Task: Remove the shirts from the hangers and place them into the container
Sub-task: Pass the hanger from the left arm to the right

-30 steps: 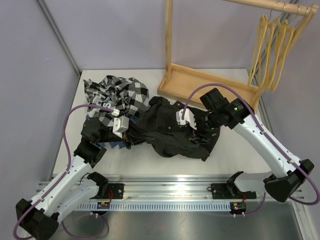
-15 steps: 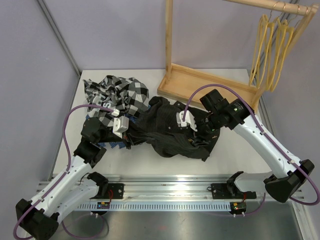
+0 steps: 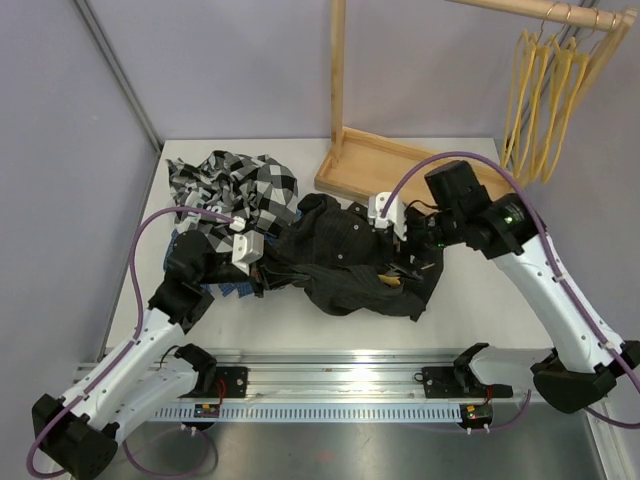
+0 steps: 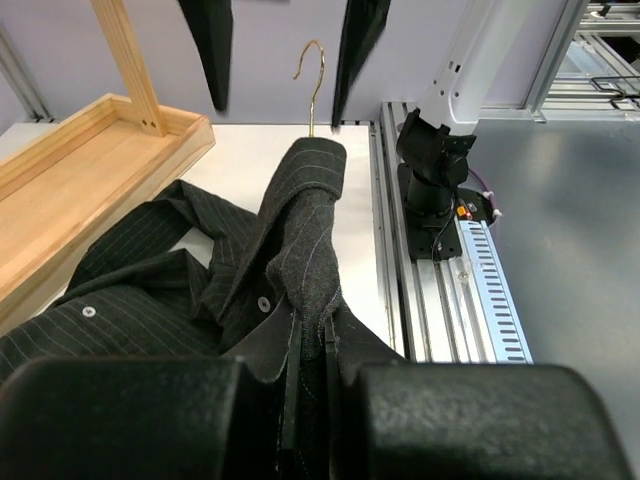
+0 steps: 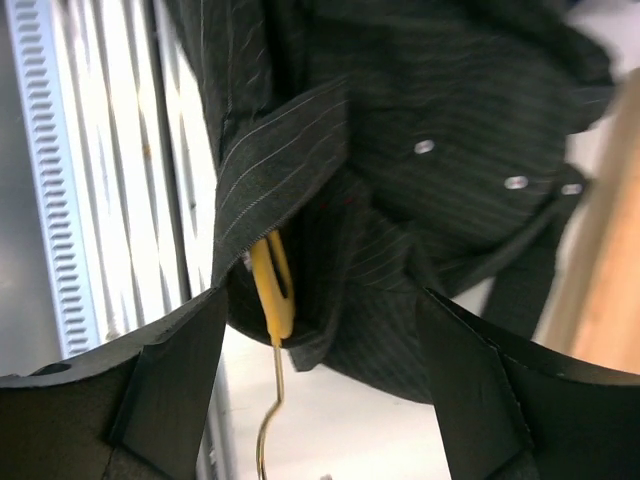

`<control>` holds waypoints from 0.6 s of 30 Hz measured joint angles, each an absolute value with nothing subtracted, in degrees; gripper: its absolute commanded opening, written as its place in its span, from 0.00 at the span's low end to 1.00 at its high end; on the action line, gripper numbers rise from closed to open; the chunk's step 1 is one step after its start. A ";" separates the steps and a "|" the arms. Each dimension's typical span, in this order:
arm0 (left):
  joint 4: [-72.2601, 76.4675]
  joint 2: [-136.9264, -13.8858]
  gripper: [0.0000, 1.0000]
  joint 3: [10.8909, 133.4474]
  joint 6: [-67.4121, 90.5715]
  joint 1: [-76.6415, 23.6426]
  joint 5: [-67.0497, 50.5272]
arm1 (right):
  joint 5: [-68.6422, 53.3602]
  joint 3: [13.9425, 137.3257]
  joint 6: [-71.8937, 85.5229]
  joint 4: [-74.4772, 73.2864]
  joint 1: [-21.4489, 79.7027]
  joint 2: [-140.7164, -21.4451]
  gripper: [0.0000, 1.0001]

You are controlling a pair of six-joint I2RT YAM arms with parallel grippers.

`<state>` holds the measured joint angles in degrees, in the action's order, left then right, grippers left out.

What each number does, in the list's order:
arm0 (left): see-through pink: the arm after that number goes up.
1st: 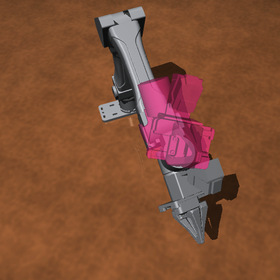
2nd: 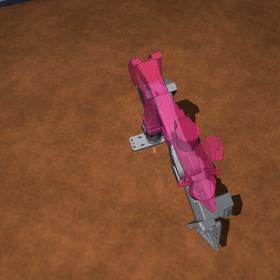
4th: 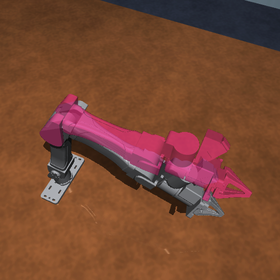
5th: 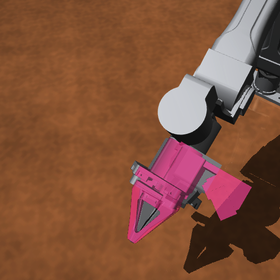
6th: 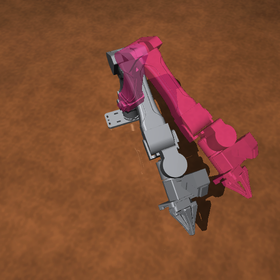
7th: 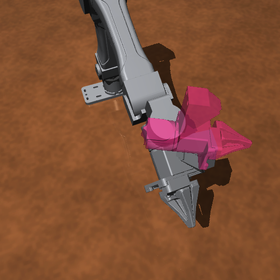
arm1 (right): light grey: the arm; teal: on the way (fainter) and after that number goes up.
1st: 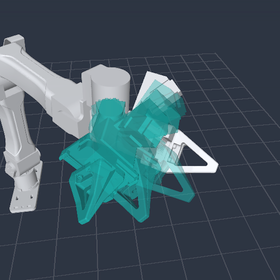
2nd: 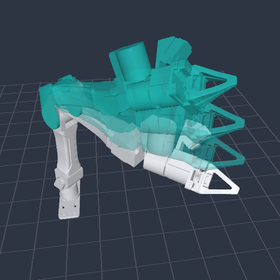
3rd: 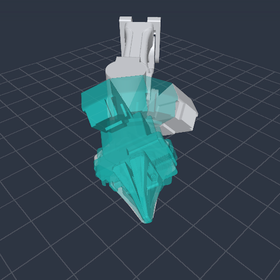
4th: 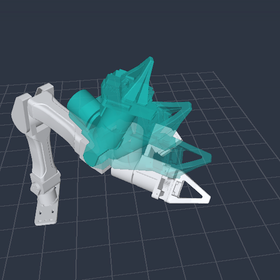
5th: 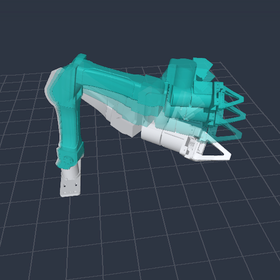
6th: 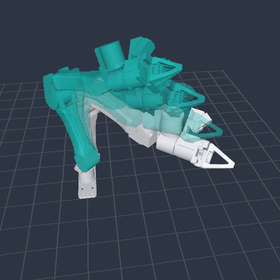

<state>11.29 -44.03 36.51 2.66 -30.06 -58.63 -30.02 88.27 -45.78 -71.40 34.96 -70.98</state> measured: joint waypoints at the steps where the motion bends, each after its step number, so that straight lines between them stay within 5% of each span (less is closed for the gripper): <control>1: 10.92 -44.07 0.00 36.56 2.55 -30.06 -58.43 | -30.04 90.08 -45.50 -71.29 34.22 -70.59 0.83; 8: 9.54 -43.75 0.00 36.62 2.98 -30.06 -56.66 | -31.14 95.11 -43.59 -70.91 25.63 -63.42 0.83; 14: 12.71 -39.59 0.00 33.15 9.56 -30.06 -52.69 | -28.53 87.11 -40.12 -66.00 17.10 -52.07 0.80; 18: 17.74 -36.14 0.00 27.75 16.73 -30.11 -49.08 | -21.80 78.19 -33.98 -58.89 11.09 -47.07 0.49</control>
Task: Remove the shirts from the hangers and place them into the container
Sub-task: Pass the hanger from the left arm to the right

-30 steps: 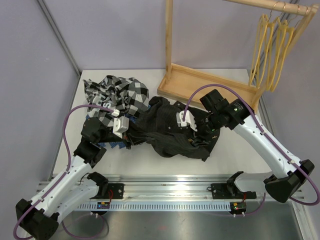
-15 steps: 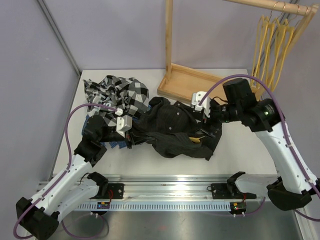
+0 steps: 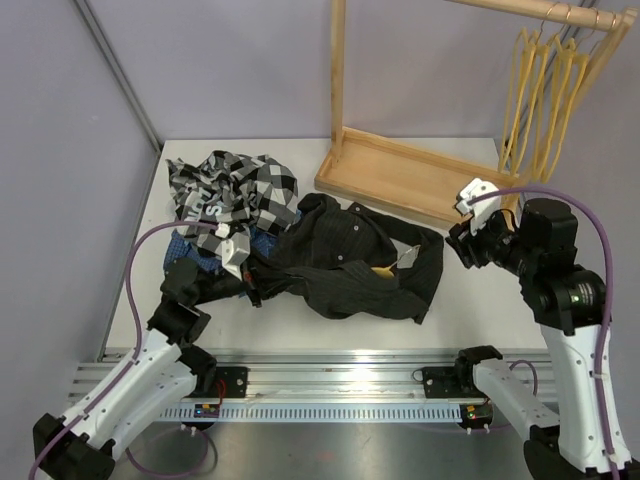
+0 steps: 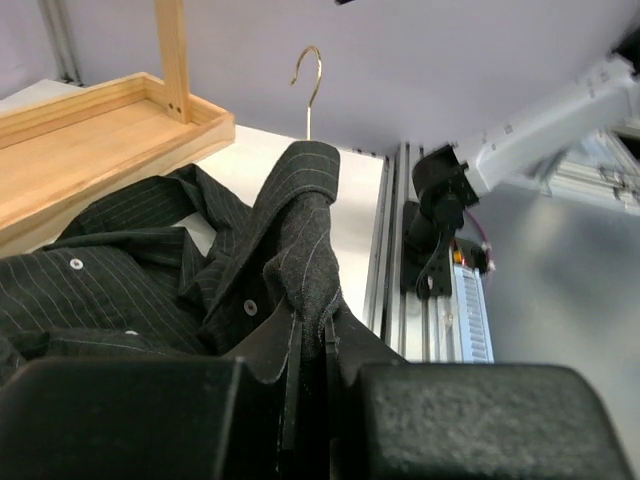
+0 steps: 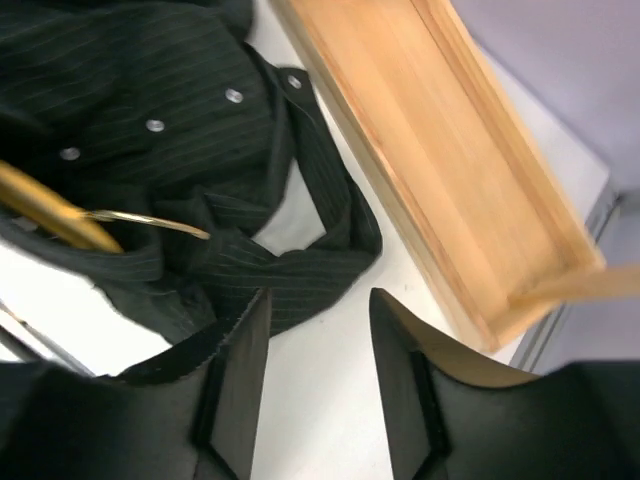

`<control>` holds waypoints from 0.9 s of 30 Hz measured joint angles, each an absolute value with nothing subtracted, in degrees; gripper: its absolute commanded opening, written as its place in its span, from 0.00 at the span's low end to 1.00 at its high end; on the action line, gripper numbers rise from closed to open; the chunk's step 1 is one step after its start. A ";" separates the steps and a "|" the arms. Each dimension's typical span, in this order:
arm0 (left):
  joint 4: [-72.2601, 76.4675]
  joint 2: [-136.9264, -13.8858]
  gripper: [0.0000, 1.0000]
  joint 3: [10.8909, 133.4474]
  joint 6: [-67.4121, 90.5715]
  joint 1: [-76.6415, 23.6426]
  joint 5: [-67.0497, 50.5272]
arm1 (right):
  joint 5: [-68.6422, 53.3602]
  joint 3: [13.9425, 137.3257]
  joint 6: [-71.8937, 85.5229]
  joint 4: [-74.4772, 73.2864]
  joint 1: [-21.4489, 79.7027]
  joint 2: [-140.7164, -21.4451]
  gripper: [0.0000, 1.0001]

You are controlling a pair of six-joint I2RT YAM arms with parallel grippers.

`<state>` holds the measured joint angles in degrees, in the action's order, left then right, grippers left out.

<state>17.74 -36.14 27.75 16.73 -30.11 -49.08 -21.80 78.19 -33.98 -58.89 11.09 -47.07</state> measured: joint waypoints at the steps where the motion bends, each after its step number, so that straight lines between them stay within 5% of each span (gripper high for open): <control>1: 19.05 -35.22 0.00 26.28 18.59 -30.11 -47.83 | -20.03 76.09 -32.25 -57.01 9.37 -46.83 0.46; 6: 22.68 -30.74 0.00 21.50 26.15 -30.11 -41.34 | -19.49 69.49 -27.64 -53.32 5.23 -47.70 0.51; 11: 26.61 -29.26 0.00 20.67 30.65 -30.11 -37.87 | -34.50 66.76 -35.38 -58.72 5.08 -48.80 0.54; 16: 31.73 -30.65 0.00 19.97 33.65 -30.11 -38.39 | -49.54 64.64 -48.58 -66.35 5.10 -50.04 0.79; 27: 41.04 -33.43 0.00 19.29 38.50 -30.11 -41.80 | -63.20 63.00 -56.10 -64.62 6.13 -55.77 0.83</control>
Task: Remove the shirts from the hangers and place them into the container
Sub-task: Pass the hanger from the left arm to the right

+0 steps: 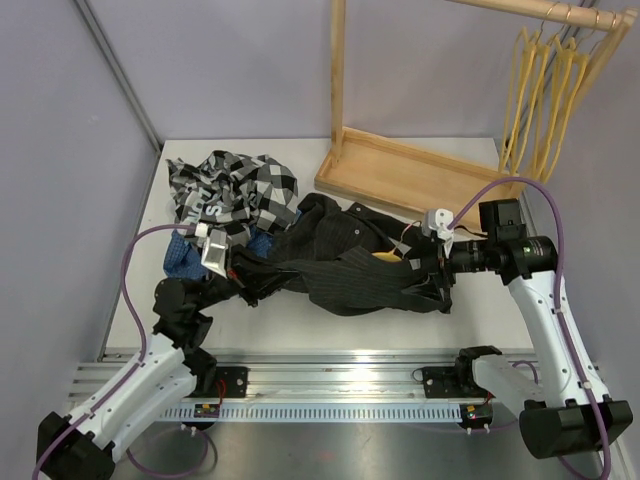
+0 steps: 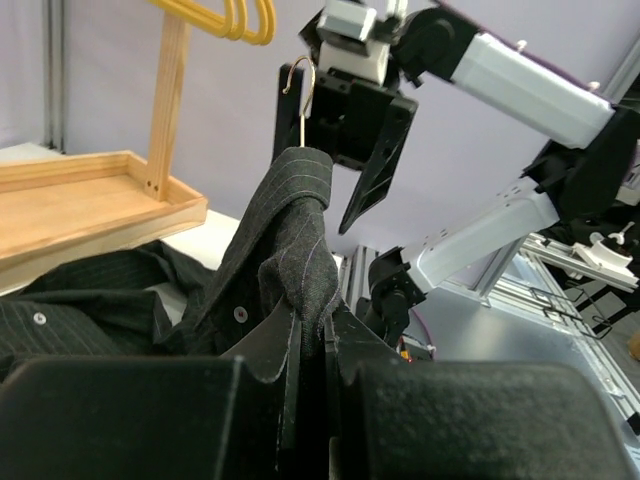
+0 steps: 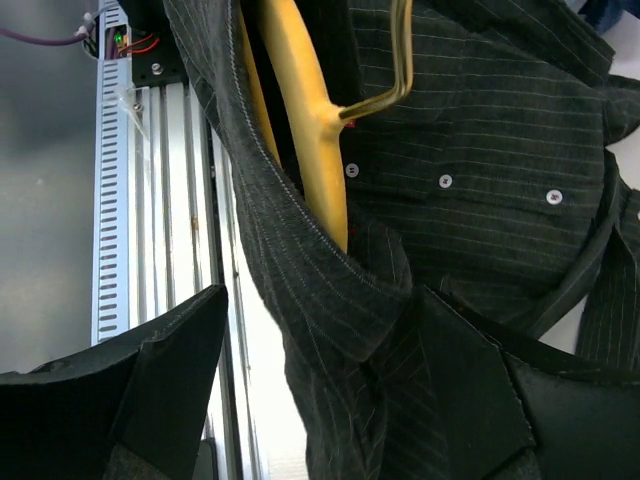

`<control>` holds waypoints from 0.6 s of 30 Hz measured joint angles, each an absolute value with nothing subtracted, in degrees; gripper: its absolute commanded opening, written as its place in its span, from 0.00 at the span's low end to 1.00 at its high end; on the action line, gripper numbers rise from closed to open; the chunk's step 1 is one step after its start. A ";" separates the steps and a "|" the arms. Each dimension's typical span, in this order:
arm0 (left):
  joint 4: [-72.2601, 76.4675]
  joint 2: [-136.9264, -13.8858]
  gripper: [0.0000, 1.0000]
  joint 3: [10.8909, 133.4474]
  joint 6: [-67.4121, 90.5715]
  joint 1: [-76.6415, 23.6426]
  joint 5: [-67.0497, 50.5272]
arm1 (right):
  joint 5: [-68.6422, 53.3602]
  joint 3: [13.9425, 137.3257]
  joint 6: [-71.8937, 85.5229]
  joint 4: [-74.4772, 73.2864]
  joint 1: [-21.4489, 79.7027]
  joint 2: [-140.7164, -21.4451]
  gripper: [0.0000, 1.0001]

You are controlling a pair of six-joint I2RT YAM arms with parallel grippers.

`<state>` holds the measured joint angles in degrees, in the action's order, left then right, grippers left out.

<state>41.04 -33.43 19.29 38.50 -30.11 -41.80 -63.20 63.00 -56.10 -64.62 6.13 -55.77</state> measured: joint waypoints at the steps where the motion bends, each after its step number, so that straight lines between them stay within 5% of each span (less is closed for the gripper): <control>1: 41.93 -33.58 0.00 19.29 38.96 -30.11 -41.93 | -63.37 62.63 -55.96 -63.77 6.66 -56.03 0.83; 8: 46.87 -35.29 0.00 19.29 41.82 -30.11 -42.09 | -63.09 57.89 -51.62 -56.14 12.08 -54.76 0.76; 12: 48.80 -35.42 0.00 19.29 42.83 -30.11 -42.04 | -63.44 56.95 -50.72 -54.28 13.30 -54.00 0.55; 16: 51.37 -35.48 0.00 18.90 43.70 -30.13 -41.82 | -64.97 55.66 -51.03 -53.52 14.00 -54.00 0.14; 18: 52.84 -35.94 0.00 18.31 43.88 -30.13 -41.65 | -65.93 55.07 -51.13 -53.56 14.22 -54.02 0.03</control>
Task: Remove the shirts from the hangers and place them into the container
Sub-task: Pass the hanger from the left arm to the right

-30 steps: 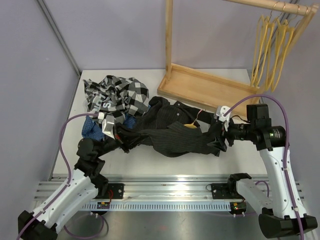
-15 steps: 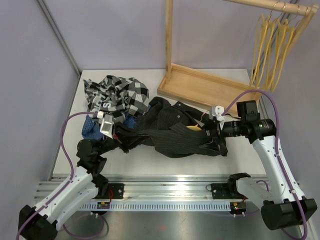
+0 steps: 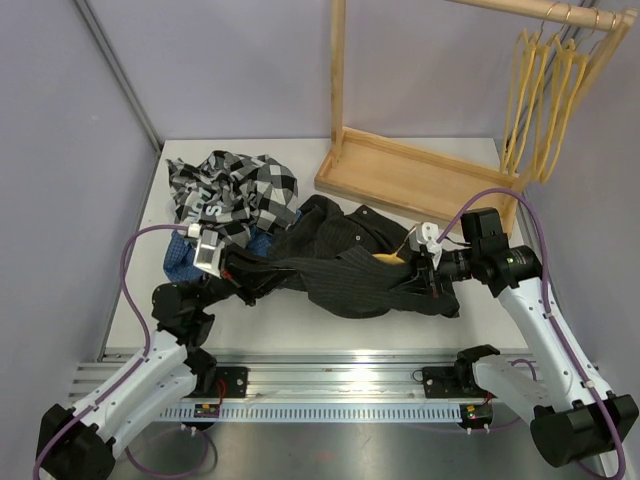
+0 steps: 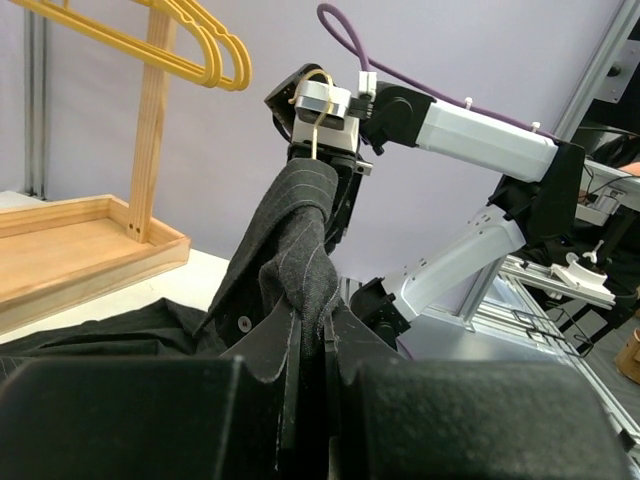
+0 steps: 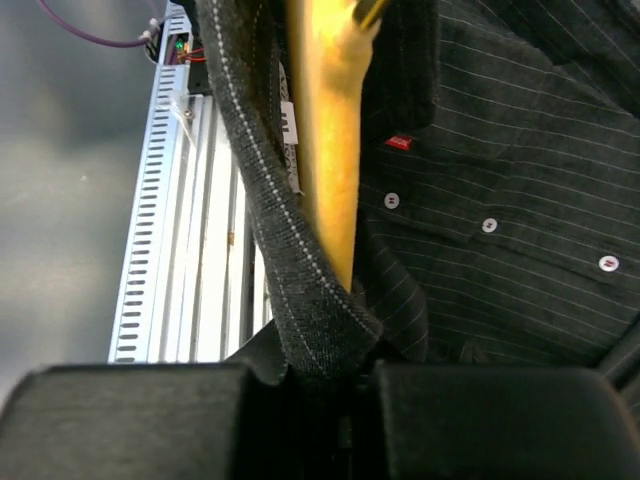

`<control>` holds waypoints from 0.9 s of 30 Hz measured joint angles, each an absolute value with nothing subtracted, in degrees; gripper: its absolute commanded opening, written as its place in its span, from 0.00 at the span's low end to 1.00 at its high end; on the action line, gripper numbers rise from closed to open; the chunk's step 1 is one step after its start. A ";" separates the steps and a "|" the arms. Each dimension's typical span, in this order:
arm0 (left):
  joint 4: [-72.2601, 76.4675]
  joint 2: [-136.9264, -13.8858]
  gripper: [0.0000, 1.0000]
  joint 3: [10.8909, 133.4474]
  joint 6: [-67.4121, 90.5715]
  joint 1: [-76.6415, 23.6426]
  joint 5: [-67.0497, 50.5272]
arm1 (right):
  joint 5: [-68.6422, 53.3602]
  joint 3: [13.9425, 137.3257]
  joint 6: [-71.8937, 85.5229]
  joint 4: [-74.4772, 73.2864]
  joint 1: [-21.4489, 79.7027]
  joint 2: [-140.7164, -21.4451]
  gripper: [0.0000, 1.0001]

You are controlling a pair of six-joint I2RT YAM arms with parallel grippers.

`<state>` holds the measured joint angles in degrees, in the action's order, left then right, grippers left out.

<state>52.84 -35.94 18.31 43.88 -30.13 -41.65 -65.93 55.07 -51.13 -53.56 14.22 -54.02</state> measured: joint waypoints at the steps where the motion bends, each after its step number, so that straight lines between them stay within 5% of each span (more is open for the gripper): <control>1: 53.56 -36.25 0.00 17.96 44.01 -30.11 -41.43 | -66.41 54.85 -51.20 -53.69 14.24 -54.00 0.00; 27: 38.04 -34.28 0.05 17.96 32.10 -31.18 -41.56 | -51.59 64.45 -52.53 -66.92 15.09 -51.37 0.00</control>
